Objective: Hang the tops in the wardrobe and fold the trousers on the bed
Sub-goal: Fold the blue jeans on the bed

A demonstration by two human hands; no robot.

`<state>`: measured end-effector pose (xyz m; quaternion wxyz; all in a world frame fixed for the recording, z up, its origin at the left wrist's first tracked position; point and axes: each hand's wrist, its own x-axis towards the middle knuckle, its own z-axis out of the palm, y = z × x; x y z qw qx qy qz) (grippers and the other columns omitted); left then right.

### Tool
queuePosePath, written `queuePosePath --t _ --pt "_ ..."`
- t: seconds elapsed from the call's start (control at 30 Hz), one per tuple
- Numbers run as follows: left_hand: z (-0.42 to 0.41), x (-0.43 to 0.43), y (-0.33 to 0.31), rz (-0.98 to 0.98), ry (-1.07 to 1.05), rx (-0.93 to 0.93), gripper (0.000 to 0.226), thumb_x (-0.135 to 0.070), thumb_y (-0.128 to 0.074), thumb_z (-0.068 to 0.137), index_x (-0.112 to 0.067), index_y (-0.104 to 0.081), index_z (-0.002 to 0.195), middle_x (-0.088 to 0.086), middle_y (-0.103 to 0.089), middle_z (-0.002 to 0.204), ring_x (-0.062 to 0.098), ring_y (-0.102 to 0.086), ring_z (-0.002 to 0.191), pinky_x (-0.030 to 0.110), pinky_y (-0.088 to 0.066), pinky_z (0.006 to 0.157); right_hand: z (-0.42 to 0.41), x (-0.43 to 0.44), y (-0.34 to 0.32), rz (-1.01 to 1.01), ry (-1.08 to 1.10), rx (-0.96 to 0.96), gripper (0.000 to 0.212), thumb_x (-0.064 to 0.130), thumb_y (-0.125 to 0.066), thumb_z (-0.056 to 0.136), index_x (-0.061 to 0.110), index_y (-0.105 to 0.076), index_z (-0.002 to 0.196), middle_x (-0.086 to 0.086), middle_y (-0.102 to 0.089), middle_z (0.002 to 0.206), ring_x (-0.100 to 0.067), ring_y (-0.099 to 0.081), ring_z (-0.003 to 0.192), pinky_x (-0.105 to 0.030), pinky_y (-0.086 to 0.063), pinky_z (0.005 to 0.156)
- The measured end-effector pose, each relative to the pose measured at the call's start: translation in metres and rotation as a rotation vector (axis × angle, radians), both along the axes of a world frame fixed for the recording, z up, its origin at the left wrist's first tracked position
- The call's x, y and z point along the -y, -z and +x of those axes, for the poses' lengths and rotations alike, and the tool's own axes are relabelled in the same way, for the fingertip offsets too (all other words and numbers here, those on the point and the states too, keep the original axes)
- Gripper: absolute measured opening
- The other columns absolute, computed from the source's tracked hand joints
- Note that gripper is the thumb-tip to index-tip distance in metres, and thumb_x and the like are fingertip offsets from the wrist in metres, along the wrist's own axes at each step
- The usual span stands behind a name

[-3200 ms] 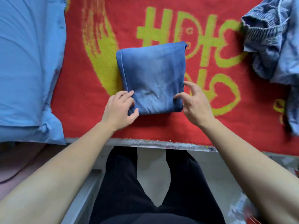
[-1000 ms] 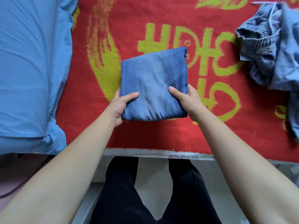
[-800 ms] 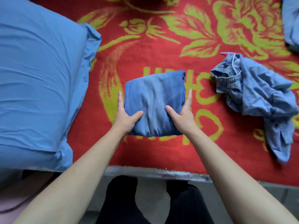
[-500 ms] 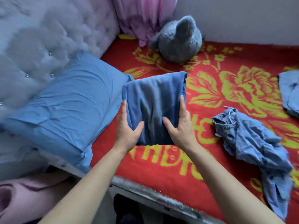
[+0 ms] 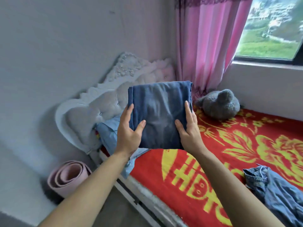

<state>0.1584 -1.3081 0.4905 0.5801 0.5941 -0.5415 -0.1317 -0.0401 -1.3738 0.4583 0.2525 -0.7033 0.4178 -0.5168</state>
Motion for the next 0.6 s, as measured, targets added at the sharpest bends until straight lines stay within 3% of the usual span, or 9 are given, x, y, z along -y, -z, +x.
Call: queuePosePath --t 0.17,0.33,0.43,0.5,0.6 --pt "0.046 -0.126 -0.043 -0.18 -0.12 0.122 0.061 -0.009 -0.065 0.092 -0.023 -0.041 0.147 0.0 -0.037 0.154 0.009 -0.031 0.144 0.031 -0.026 0.12 0.066 -0.107 -0.044 -0.158 -0.057 0.01 0.059 0.023 -0.047 0.104 0.042 -0.022 0.154 -0.005 -0.014 0.163 -0.013 -0.014 0.15 0.006 -0.007 0.103" --pt "0.106 -0.265 -0.094 -0.312 -0.322 0.221 0.058 -0.01 -0.062 0.095 -0.029 -0.042 0.146 -0.004 -0.035 0.154 0.005 -0.031 0.143 0.026 -0.027 0.119 0.152 -0.213 -0.098 -0.256 -0.222 0.067 0.058 0.028 -0.043 0.105 0.054 -0.017 0.151 0.001 -0.009 0.164 -0.007 -0.014 0.149 0.009 -0.01 0.099" --pt "0.14 -0.348 -0.126 -0.397 -0.479 0.273 0.054 -0.007 -0.062 0.095 -0.022 -0.047 0.145 0.006 -0.038 0.153 0.013 -0.034 0.144 0.031 -0.027 0.119 0.208 -0.272 -0.134 -0.311 -0.405 0.13 0.057 0.032 -0.04 0.105 0.054 -0.016 0.151 0.003 -0.009 0.165 0.007 -0.002 0.148 0.007 -0.007 0.102" --pt "0.156 -0.402 -0.143 -0.426 -0.599 0.308 0.053 -0.009 -0.062 0.095 -0.022 -0.048 0.144 0.009 -0.04 0.151 0.016 -0.035 0.143 0.034 -0.028 0.119 0.241 -0.313 -0.156 -0.34 -0.529 0.174 0.057 0.033 -0.04 0.103 0.054 -0.017 0.151 -0.001 -0.013 0.163 0.001 -0.01 0.149 0.005 -0.008 0.105" --pt "0.169 -0.477 -0.164 -0.461 -0.783 0.369 0.05 -0.01 -0.061 0.096 -0.021 -0.049 0.143 0.008 -0.041 0.15 0.016 -0.035 0.143 0.025 -0.028 0.117 0.281 -0.373 -0.183 -0.358 -0.713 0.21 0.056 0.034 -0.041 0.104 0.053 -0.018 0.152 -0.004 -0.014 0.162 -0.011 -0.021 0.148 0.003 -0.012 0.107"
